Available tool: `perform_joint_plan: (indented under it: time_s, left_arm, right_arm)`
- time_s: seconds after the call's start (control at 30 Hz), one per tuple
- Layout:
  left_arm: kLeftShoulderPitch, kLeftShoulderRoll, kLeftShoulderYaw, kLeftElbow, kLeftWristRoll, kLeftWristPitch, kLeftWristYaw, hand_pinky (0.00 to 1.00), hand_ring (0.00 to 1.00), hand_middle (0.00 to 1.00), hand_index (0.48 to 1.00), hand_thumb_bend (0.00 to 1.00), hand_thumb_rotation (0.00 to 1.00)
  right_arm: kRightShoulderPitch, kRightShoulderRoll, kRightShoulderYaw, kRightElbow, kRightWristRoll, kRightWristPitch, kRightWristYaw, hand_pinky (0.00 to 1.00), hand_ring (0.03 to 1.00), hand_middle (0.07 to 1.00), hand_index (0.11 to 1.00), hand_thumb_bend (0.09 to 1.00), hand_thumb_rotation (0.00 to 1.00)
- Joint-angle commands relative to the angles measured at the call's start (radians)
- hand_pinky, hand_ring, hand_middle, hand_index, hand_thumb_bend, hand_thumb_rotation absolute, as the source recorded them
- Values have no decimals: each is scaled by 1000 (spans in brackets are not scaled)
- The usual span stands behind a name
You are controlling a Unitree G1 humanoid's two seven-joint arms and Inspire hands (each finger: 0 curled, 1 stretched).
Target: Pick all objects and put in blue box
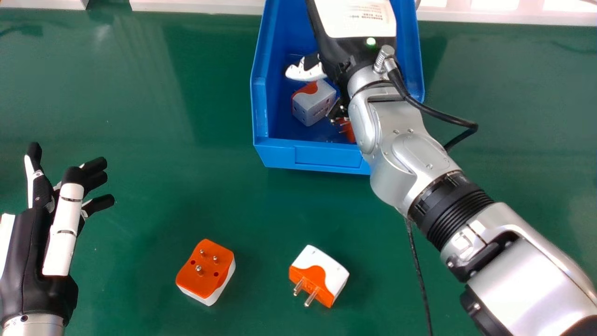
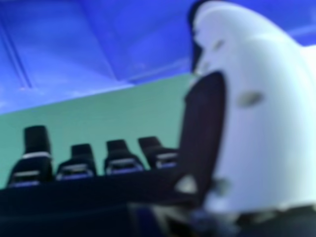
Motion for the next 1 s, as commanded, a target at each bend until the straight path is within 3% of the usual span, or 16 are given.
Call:
perform_joint_plan:
  time_s: [0.0, 0.1, 0.23, 0.33, 0.43, 0.6, 0.77, 0.97]
  left_arm:
    - [-2, 5, 1, -11, 2, -15, 3, 742, 829, 819, 828, 502, 840]
    - [1, 4, 2, -19, 4, -4, 9, 749, 830, 820, 827, 512, 840]
    - [6, 4, 4, -30, -5, 10, 9, 757, 832, 821, 825, 505, 836]
    - [3, 8, 8, -23, -15, 12, 0, 763, 838, 826, 833, 506, 835]
    - [1, 7, 11, -20, -20, 17, -1, 761, 834, 821, 831, 501, 829]
    - [9, 0, 10, -27, -8, 18, 10, 765, 833, 819, 828, 503, 833]
    - [18, -6, 12, -27, -13, 10, 6, 766, 831, 817, 821, 500, 819]
    - [22, -5, 16, -6, -9, -4, 3, 769, 837, 825, 830, 513, 828]
  right_arm:
    - [-2, -14, -5, -88, -5, 13, 4, 839, 996, 1000, 969, 335, 35]
    - [62, -28, -1, -203, -21, 42, 10, 811, 976, 1000, 958, 348, 4]
    - [172, -50, 5, -375, -52, 68, 16, 818, 954, 1000, 953, 360, 1]
    - [280, -61, 8, -538, -69, 75, 21, 850, 964, 1000, 966, 374, 22]
    - [400, -77, 15, -724, -97, 90, 56, 877, 987, 1000, 991, 368, 44]
    - [605, -115, 15, -985, -131, 62, 78, 806, 967, 1000, 970, 354, 112]
    - [847, -189, 11, -1191, -142, -16, 87, 742, 938, 988, 960, 321, 347]
    - [1115, -295, -19, -1293, -135, -191, 19, 751, 922, 965, 946, 405, 647]
